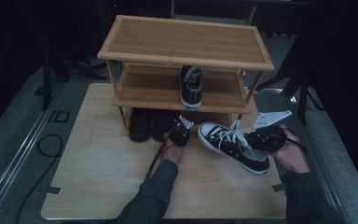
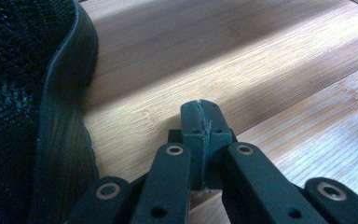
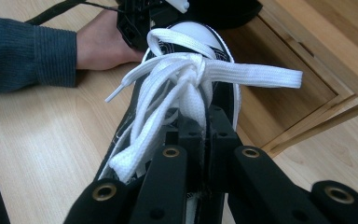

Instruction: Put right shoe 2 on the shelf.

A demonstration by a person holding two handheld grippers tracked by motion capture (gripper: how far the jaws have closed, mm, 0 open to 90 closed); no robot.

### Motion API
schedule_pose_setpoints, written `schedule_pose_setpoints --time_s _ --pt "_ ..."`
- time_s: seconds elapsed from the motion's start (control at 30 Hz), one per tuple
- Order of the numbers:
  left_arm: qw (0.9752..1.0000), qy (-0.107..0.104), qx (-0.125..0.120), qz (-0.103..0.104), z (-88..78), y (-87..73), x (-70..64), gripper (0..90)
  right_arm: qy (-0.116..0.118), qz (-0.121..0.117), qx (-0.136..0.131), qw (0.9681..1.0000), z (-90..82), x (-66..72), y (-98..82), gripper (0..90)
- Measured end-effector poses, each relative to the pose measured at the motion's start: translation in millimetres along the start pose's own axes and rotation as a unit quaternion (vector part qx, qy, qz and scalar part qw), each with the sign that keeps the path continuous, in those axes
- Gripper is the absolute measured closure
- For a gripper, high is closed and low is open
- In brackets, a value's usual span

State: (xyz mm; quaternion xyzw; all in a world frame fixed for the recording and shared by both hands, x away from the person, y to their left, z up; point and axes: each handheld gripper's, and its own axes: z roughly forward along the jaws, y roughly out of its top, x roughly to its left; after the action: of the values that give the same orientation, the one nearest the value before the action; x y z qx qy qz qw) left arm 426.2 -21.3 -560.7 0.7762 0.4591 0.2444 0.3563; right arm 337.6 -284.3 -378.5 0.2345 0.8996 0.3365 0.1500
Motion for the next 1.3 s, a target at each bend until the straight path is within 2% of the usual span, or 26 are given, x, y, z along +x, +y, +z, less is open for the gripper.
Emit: schedule_pose_setpoints --time_s 0.3,0.67,0.9,1.3 --pt "1.0000 -0.001 -0.001 -0.003 0.1 0.0 0.3 89.8 0.001 -0.004 -0.007 1.0000 -6.4 -2.6 3.7 87.3" --pt "1.0000 -0.003 0.001 -0.004 0.0 0.1 0.9 89.8 0.017 -0.008 -0.014 0.9997 -10.4 -6.6 4.9 87.3" --pt "1.0000 -0.002 0.000 -0.004 0.0 0.0 0.7 89.8 0.028 -0.021 -0.028 0.9990 -15.8 -8.0 7.1 87.3" --pt "1.0000 -0.002 0.001 -0.003 0.0 0.0 1.1 89.8 0.033 -0.038 -0.033 0.9982 -21.2 -8.1 12.4 87.3"
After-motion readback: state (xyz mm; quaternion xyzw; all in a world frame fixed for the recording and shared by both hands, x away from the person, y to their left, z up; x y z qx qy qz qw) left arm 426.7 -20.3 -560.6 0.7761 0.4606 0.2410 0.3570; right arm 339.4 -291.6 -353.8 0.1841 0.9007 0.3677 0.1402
